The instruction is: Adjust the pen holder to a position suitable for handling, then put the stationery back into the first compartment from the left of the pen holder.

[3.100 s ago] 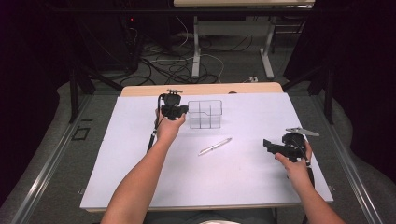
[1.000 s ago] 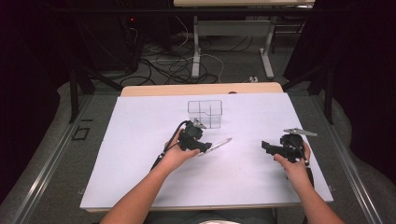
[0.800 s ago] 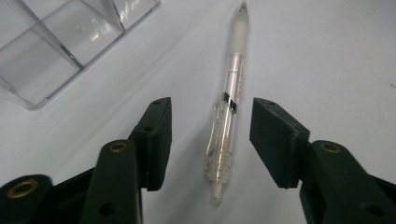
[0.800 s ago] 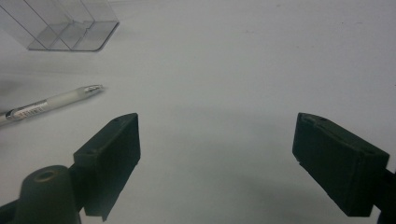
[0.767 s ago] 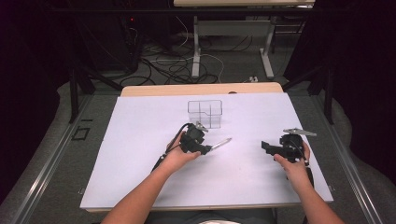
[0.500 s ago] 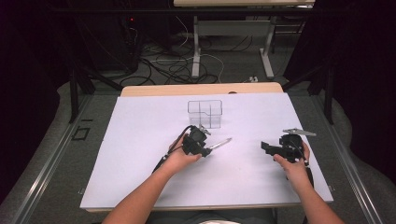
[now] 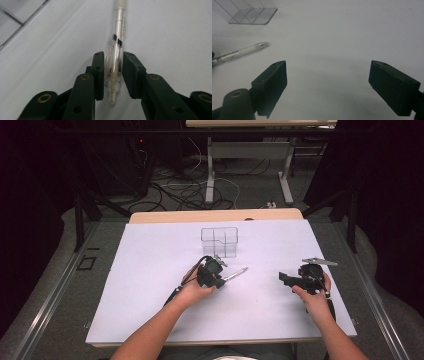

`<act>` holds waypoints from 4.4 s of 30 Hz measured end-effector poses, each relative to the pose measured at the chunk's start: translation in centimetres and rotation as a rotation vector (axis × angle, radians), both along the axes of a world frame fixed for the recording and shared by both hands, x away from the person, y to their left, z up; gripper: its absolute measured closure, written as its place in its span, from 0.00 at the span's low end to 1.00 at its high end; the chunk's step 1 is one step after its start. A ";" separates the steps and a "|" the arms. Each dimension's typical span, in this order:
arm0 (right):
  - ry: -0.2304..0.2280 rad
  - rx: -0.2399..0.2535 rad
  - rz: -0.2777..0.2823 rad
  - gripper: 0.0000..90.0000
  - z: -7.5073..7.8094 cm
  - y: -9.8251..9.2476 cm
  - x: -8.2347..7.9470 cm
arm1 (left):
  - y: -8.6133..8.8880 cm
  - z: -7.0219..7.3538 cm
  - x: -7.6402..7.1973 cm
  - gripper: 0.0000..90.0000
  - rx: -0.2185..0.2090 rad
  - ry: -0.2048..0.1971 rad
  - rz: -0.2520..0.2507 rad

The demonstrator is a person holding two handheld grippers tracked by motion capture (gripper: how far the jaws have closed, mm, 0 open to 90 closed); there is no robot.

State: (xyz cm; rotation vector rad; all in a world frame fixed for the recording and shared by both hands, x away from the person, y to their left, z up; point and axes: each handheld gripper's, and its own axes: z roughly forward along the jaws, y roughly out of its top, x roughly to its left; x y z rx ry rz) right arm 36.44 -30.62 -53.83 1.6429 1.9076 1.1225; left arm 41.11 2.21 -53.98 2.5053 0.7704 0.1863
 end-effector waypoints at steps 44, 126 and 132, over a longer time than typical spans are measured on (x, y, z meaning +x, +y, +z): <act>0.002 0.044 -0.026 0.09 0.4 0.9 -0.1 | 3.3 1.5 -0.6 0.85 -0.275 0.143 0.176; 0.402 0.720 -0.024 0.79 -0.5 9.4 -0.3 | 2.0 1.6 -7.5 0.85 -0.461 0.186 0.142; 0.406 0.710 -0.016 0.80 -0.8 9.3 -0.3 | 2.0 1.6 -7.5 0.85 -0.457 0.184 0.143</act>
